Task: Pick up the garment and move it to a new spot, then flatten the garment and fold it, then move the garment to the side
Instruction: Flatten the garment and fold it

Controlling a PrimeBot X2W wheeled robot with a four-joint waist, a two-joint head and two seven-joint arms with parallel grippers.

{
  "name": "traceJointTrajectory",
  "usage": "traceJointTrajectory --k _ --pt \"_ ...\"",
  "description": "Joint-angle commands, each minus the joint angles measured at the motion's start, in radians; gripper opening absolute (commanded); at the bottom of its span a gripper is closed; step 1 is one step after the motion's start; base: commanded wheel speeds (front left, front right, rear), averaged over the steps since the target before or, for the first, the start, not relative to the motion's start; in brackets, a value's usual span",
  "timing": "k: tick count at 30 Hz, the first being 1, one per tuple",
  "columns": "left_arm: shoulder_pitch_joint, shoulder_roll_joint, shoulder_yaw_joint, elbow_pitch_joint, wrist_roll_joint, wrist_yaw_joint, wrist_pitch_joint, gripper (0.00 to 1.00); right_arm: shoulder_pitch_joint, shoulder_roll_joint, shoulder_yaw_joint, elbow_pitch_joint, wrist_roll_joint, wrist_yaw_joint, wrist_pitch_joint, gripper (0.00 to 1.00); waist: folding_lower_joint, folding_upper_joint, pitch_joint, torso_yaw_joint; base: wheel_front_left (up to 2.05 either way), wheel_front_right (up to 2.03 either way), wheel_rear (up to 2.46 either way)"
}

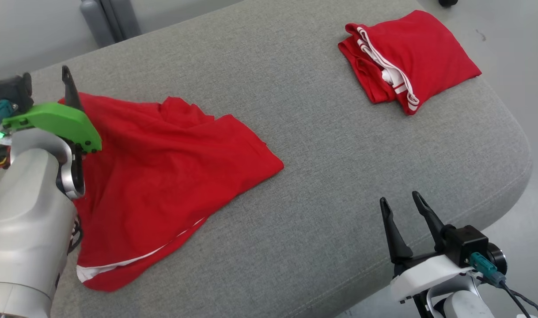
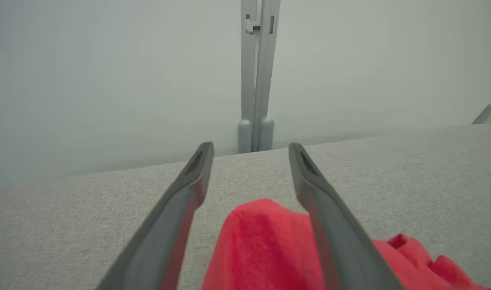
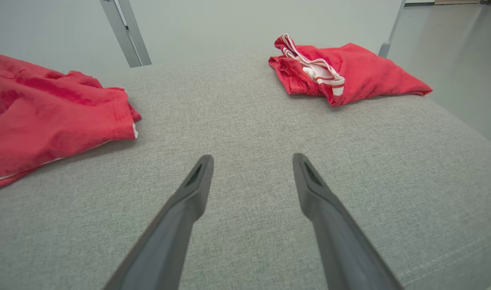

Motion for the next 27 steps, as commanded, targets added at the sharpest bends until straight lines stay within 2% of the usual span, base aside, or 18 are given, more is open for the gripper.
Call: traceJointTrajectory --k 1,4,7,10,12,18,25,26,27 --pt "0.015 0.001 0.024 -0.039 0.015 0.008 -0.008 1.00 0.004 -0.001 -0.008 -0.005 0.009 -0.002 -0.003 1.00 -0.0001 0.0000 0.000 0.014 0.00 0.00 0.00" --pt "0.068 -0.026 0.027 -0.125 0.060 0.000 -0.006 1.00 0.016 -0.001 -0.022 -0.006 0.013 -0.002 -0.003 1.00 -0.0001 0.0000 -0.009 0.040 0.00 0.00 0.00" --pt "0.116 -0.098 -0.028 -0.156 0.071 -0.072 0.007 1.00 0.024 -0.001 -0.021 -0.003 0.016 -0.002 -0.003 1.00 -0.0001 0.0000 -0.020 0.061 0.00 0.00 0.00" --pt "0.139 -0.157 -0.091 -0.147 0.063 -0.145 0.092 1.00 0.010 -0.001 -0.009 0.000 0.019 -0.002 -0.003 1.00 -0.0001 0.0000 -0.023 0.069 0.00 0.00 0.00" --pt "0.145 -0.184 -0.126 -0.131 0.065 -0.171 0.153 1.00 -0.002 -0.001 0.001 0.000 0.021 -0.002 -0.003 1.00 -0.0001 0.0000 -0.019 0.065 0.00 0.00 0.00" --pt "0.111 -0.204 -0.167 -0.079 0.076 -0.161 0.258 1.00 -0.019 -0.002 0.014 -0.008 0.033 -0.002 -0.003 1.00 -0.0001 0.0000 0.001 0.032 0.00 0.00 0.00" --pt "0.069 -0.182 -0.182 -0.045 0.091 -0.155 0.275 1.00 -0.006 -0.001 0.012 -0.011 0.054 -0.002 -0.003 1.00 -0.0001 0.0000 0.030 -0.001 0.00 0.00 0.00" --pt "0.068 -0.181 -0.186 -0.038 0.091 -0.161 0.285 0.81 -0.006 -0.001 0.014 -0.011 0.056 -0.002 -0.003 1.00 -0.0001 0.0000 0.032 -0.005 0.00 0.00 0.00" --pt "0.064 -0.178 -0.192 -0.028 0.093 -0.166 0.298 0.34 -0.007 -0.001 0.013 -0.009 0.062 -0.002 -0.003 1.00 -0.0001 0.0000 0.035 -0.008 0.00 0.00 0.00"
